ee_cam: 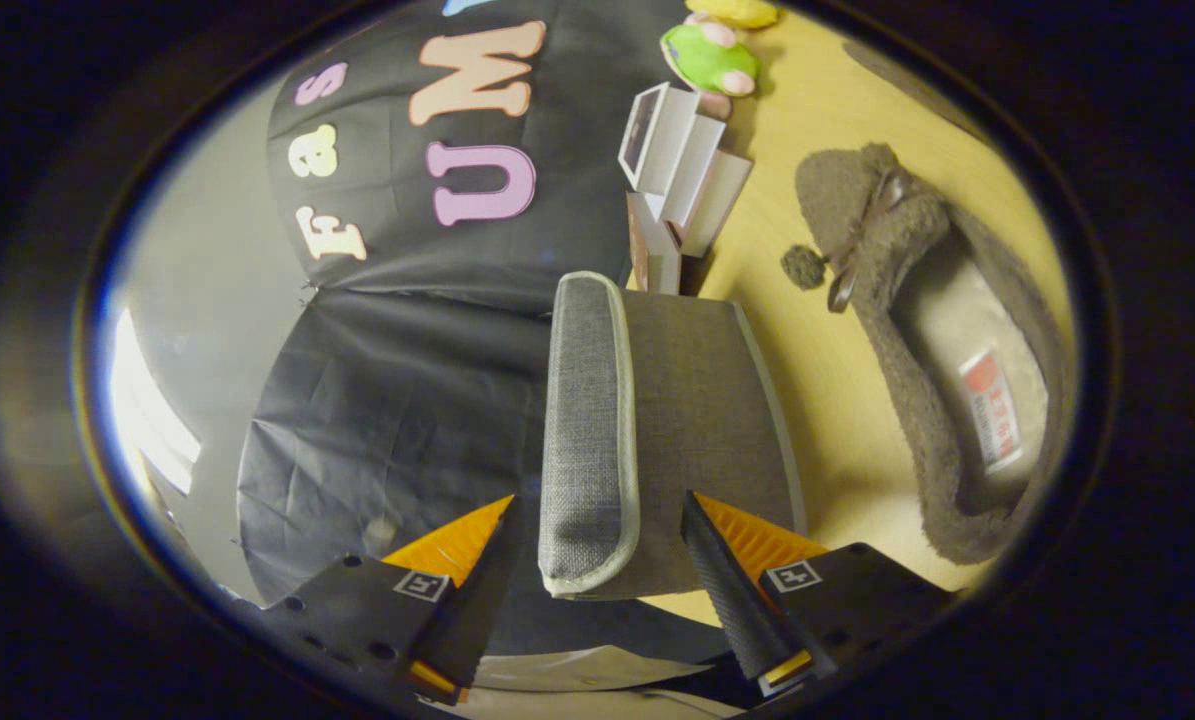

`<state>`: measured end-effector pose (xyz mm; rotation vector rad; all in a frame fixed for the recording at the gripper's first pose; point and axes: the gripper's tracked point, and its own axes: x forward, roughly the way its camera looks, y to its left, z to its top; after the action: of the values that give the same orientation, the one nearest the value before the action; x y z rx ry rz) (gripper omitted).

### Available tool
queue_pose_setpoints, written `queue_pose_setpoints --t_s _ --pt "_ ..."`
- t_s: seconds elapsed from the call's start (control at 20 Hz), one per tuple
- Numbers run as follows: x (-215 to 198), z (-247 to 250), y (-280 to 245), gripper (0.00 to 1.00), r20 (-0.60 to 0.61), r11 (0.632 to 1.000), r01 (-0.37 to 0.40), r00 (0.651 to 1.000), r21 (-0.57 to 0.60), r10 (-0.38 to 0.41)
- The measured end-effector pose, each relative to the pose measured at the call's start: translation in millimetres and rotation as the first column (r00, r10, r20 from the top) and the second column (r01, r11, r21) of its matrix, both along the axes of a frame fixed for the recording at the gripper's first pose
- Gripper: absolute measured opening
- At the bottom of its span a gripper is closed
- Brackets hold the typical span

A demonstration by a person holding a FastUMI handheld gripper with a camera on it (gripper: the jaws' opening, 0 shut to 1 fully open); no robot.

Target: Open the storage box then place both shoes into the box .Put the left shoe in first, then the right shoe, with the right side of both shoes facing outward in a uniform manner.

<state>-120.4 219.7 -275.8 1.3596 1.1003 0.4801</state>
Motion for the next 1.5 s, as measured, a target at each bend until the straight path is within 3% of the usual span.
queue_pose_setpoints --t_s 0.2,0.25,0.75,0.8,0.95,1.05,1.5 --pt "-4 1 9 0.92 -0.036 0.998 -0.002 0.999 0.061 0.005" --pt "-3 -1 9 0.79 -0.040 0.998 -0.003 0.999 0.064 0.005" --pt "1 4 7 0.30 -0.087 0.996 0.015 0.996 0.087 -0.007" --pt "3 -1 22 0.25 -0.077 0.997 0.023 0.997 0.076 -0.017" --pt "20 16 0 0.11 -0.057 0.993 0.074 0.996 0.097 -0.068" --pt "18 22 0 0.03 -0.039 0.994 0.045 0.998 0.103 -0.041" --pt "32 93 16 0.03 0.096 0.995 -0.036 0.995 0.091 0.027"
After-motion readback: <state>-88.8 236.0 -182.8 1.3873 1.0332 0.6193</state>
